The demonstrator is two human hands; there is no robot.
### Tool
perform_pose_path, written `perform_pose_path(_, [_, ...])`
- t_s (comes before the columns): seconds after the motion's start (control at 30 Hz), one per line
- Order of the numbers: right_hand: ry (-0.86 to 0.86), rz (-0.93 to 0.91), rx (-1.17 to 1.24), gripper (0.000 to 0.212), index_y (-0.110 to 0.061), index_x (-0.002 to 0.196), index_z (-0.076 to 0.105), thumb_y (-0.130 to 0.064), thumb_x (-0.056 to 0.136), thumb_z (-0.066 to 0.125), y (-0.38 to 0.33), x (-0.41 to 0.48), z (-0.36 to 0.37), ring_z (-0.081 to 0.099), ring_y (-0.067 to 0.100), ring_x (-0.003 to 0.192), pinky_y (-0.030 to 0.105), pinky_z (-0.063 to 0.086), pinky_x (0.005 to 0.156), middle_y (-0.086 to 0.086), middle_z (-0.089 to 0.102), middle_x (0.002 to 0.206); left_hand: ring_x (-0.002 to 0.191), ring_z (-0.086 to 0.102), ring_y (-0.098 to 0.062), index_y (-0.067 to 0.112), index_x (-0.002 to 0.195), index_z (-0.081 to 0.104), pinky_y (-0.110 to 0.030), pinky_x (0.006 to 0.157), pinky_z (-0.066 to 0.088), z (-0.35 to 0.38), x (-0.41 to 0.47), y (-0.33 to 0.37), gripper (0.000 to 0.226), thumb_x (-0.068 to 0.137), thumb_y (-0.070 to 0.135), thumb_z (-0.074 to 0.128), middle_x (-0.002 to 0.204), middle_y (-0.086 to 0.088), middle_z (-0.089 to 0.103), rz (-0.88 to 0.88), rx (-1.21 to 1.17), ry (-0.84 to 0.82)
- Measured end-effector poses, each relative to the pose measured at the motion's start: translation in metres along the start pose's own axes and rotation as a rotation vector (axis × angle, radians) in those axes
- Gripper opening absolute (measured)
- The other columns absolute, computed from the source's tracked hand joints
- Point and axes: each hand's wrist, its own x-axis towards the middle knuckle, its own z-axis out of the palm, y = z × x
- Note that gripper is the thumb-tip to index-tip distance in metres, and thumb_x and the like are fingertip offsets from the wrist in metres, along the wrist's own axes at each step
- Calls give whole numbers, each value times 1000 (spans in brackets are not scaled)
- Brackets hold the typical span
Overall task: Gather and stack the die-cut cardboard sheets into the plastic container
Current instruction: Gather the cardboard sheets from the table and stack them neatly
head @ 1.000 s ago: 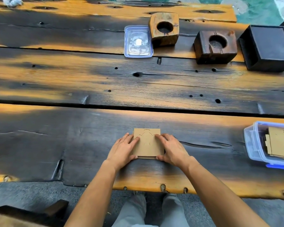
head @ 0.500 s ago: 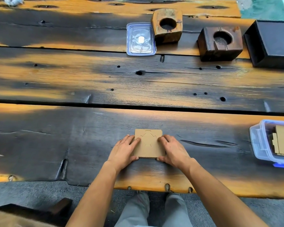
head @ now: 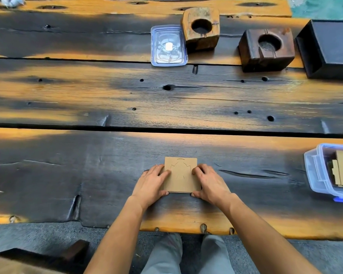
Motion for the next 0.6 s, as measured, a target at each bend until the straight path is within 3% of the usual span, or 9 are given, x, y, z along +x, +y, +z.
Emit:
perform_pose_path(0.4, [-20,-21,-55,83,-21,137,34,-35,73,85,-2,4,5,40,30,131,41,42,108,11,41,145,148,25,-27,27,153,22,-41,117,29,4,-1,3,90,83,43,76,163,-8,20,11,8,-28])
perform_pose_path(0.6, [-28,-15,-62,84,-22,135,32,-33,71,85,-4,5,5,41,30,129,42,43,104,12,41,143,148,23,-28,29,155,16,-40,115,30,5,0,4,84,90,41,69,163,-10,19,20,38,-33])
